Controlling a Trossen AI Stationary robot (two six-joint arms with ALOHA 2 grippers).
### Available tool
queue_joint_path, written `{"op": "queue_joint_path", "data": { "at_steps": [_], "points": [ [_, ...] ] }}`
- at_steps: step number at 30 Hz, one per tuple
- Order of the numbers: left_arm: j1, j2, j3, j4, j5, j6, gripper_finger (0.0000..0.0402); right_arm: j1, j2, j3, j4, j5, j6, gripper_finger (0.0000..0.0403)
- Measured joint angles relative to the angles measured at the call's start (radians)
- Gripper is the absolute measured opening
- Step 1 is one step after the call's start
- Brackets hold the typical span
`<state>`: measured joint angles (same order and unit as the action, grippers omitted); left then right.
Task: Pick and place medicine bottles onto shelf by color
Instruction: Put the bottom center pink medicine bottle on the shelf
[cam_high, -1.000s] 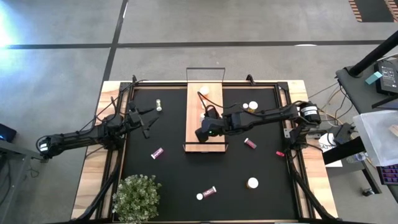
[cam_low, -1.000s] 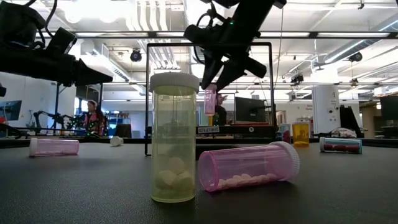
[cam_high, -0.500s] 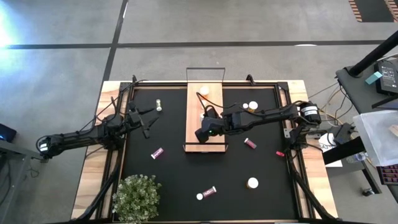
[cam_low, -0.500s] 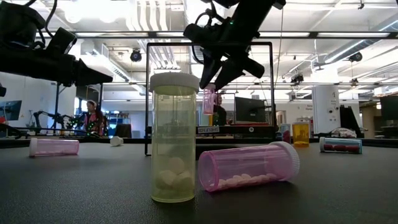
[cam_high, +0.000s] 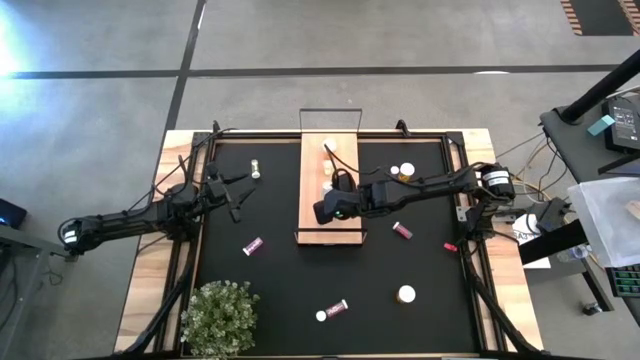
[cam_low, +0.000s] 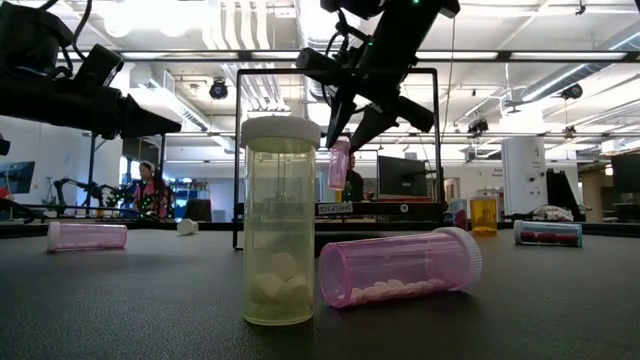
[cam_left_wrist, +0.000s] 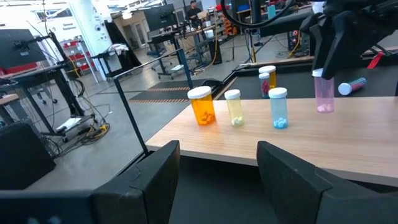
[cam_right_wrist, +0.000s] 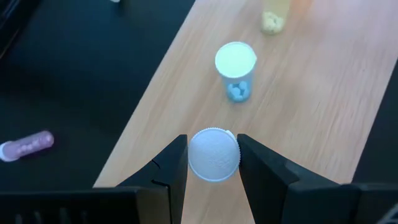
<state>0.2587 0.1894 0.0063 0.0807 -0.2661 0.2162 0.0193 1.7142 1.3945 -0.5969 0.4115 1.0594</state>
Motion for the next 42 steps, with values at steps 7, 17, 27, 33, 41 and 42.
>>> {"op": "queue_joint_path", "data": {
  "at_steps": [7,17,27,33,41,42],
  "points": [
    [0.000,0.000,0.000,0.000,0.000,0.000,0.0199,0.000,0.000,-0.001,0.003,0.036,0.054,0.0121],
    [0.000,0.000,0.000,0.000,0.000,0.000,0.0199,0.000,0.032,-0.010,0.007,0.036,0.059,0.0121],
    [0.000,0.000,0.000,0.000,0.000,0.000,0.0199,0.000,0.046,-0.010,0.028,0.034,0.059,0.0121],
    [0.000,-0.001,0.000,0.000,0.000,0.000,0.0199,0.000,0.046,-0.010,0.030,0.017,0.059,0.0121],
    [0.000,0.000,0.000,0.000,0.000,0.000,0.0199,0.002,0.060,-0.009,0.044,0.010,0.067,0.0121],
    [0.000,0.000,0.000,0.000,0.000,0.000,0.0199,0.002,0.064,-0.009,0.051,0.012,0.067,0.0121]
  ]
}}
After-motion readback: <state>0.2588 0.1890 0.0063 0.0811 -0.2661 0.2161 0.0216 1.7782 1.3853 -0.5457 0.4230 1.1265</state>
